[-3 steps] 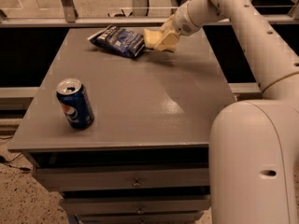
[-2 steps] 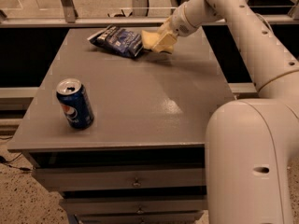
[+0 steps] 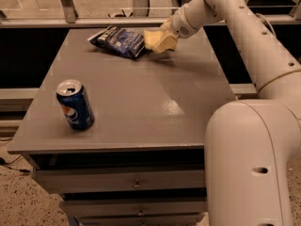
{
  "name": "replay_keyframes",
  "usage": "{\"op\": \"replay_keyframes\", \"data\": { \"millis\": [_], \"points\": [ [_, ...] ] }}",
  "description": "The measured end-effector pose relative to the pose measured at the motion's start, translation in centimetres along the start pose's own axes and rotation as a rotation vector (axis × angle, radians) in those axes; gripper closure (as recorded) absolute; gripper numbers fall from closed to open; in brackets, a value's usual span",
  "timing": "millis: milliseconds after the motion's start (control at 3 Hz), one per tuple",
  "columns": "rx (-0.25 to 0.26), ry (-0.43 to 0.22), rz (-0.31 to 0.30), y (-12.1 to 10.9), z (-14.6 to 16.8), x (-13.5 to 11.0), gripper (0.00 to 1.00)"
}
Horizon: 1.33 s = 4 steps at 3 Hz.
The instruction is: Move sponge near blue chip bag
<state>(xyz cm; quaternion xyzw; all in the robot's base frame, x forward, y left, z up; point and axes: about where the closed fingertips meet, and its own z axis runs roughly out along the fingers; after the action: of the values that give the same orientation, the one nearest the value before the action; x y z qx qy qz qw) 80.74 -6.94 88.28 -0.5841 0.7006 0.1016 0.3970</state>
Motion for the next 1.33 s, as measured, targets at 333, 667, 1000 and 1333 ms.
{"op": "replay_keyframes", "data": {
  "millis": [333, 667, 1000, 1333],
  "points": [
    [-0.002, 0.0, 0.001, 0.1, 0.0, 0.0, 0.0],
    [-0.003, 0.0, 0.001, 0.1, -0.1, 0.0, 0.0],
    [0.001, -0.061, 0.023, 0.1, -2.5, 0.7, 0.0],
    [0.045, -0.154, 0.063, 0.1, -9.4, 2.6, 0.0]
  ]
}}
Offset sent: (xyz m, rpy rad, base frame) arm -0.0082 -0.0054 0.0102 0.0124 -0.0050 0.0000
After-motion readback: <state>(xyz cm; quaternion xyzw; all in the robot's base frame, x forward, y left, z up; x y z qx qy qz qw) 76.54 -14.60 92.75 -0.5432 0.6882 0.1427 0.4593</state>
